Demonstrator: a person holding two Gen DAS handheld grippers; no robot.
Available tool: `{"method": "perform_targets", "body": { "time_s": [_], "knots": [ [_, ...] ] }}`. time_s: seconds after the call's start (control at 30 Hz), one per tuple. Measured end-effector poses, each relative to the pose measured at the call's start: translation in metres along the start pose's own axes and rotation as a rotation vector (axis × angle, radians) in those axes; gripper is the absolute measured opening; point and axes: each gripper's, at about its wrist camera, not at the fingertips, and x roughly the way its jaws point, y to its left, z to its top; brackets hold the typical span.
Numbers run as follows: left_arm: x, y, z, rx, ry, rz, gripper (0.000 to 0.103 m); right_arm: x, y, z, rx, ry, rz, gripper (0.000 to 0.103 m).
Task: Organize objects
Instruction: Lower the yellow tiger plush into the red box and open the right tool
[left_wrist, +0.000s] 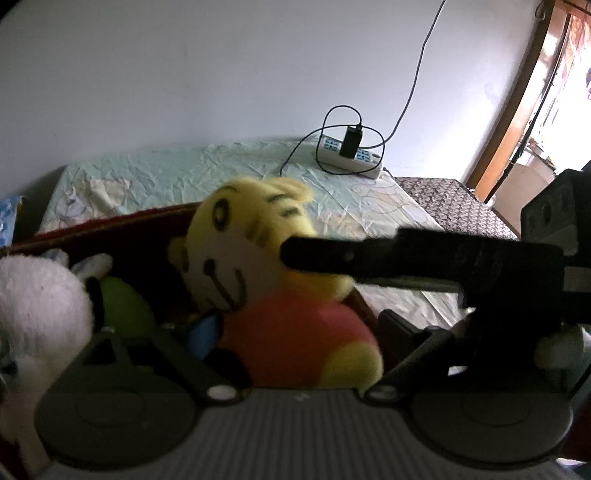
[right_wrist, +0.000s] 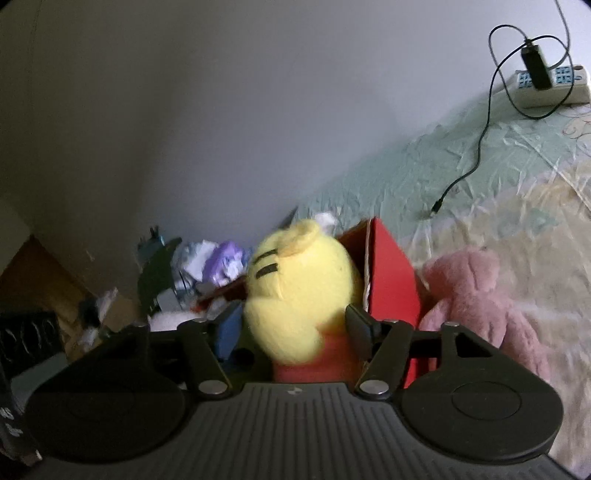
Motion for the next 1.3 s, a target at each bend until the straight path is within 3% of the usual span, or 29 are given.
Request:
{"method": "perform_targets", "body": {
  "time_s": [0.13, 0.2, 0.27, 0.37, 0.73, 1.3],
  "knots": [
    [0.0, -0.005, 0.001, 0.01, -0.007, -0.003, 0.091, -0.001, -0.002, 0.005, 0.007, -0.033, -0.01, 0.063],
    [0.0, -0.007, 0.002, 0.015, -0.009, -0.001, 0.091, 0.002, 0.0, 0.005, -0.008, -0.03, -0.009, 0.058],
    [0.0, -0.009, 0.002, 0.019, -0.012, -0.005, 0.091, 0.006, 0.004, 0.004, -0.022, -0.013, -0.005, 0.045],
    [0.001, -0.012, 0.002, 0.03, -0.012, -0.016, 0.091, 0.008, 0.005, 0.001, -0.042, 0.001, -0.037, 0.042],
    [0.018, -0.014, 0.003, 0.024, 0.038, -0.029, 0.091, 0.008, -0.001, -0.006, -0.02, -0.001, -0.056, 0.04],
    [0.009, -0.012, 0.007, -0.004, 0.028, -0.012, 0.091, -0.021, -0.02, 0.002, 0.079, -0.047, 0.025, 0.045]
  ]
}}
